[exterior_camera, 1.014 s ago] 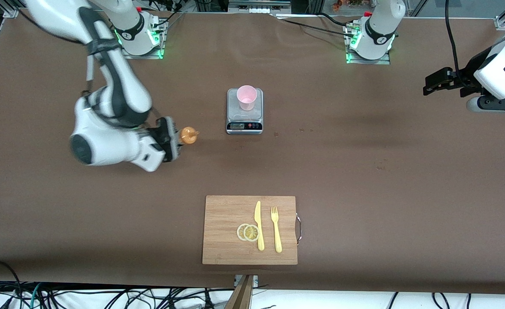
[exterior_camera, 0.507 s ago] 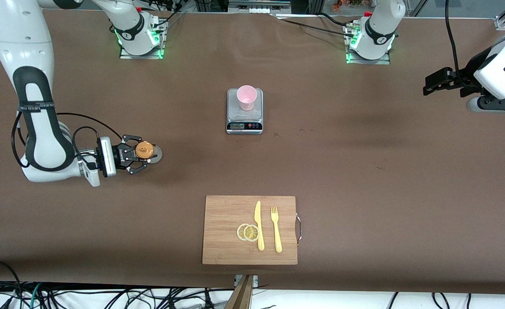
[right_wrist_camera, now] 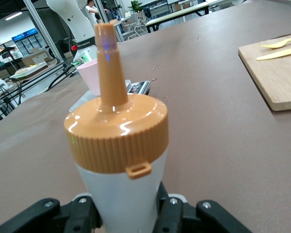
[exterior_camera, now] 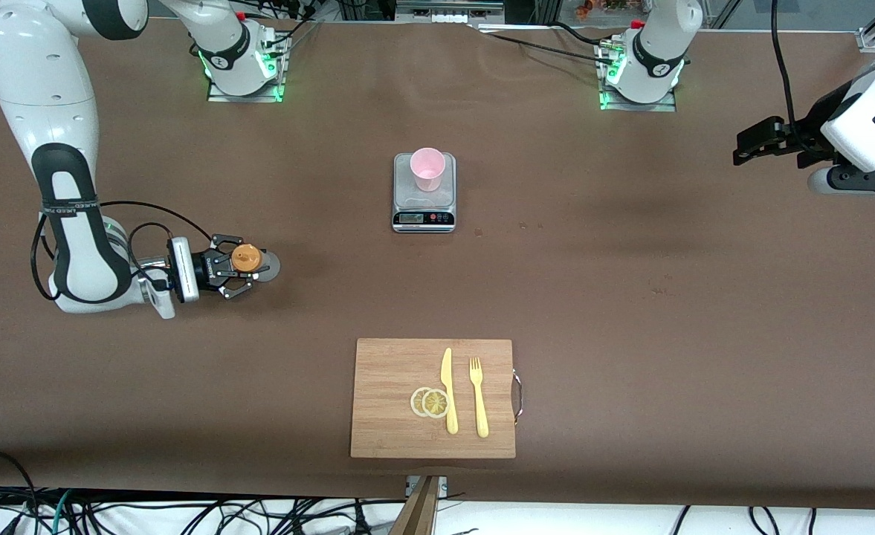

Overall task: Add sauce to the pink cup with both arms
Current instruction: 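Carry the bottle back and set it on the table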

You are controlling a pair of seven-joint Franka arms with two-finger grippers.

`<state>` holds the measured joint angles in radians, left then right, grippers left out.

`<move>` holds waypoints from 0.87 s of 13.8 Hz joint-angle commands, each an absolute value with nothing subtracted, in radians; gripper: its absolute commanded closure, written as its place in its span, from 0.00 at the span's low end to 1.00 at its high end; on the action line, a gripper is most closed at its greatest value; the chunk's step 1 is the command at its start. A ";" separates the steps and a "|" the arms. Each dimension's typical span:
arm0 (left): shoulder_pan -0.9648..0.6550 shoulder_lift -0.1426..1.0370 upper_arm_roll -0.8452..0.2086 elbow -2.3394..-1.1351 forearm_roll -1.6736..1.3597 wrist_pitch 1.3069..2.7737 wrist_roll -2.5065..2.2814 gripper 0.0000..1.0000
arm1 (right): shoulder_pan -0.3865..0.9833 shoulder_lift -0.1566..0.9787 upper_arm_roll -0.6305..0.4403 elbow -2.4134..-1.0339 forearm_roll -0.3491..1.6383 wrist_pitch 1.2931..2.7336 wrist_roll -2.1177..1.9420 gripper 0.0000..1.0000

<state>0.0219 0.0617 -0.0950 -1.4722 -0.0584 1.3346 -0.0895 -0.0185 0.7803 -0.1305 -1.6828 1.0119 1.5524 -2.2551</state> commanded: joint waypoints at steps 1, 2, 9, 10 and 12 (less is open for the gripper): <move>0.021 0.063 -0.097 -1.466 -0.037 1.338 -0.066 0.00 | -0.028 0.795 -0.135 -1.689 1.025 1.543 -2.283 0.79; 0.021 0.063 -0.097 -1.466 -0.037 1.338 -0.066 0.00 | -0.028 0.793 -0.135 -1.686 1.023 1.539 -2.270 0.01; 0.021 0.067 -0.097 -1.465 -0.037 1.339 -0.066 0.00 | -0.020 0.746 -0.224 -1.661 0.865 1.453 -2.197 0.00; 0.021 0.067 -0.097 -1.465 -0.037 1.339 -0.066 0.00 | -0.018 0.732 -0.241 -1.660 0.836 1.453 -2.194 0.00; 0.023 0.067 -0.097 -1.465 -0.037 1.339 -0.066 0.00 | -0.017 0.686 -0.255 -1.661 0.738 1.480 -2.145 0.00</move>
<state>0.0219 0.0643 -0.0952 -1.4722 -0.0584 1.3346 -0.0895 -0.0222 0.7441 -0.2415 -1.6549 0.8177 1.4706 -2.2028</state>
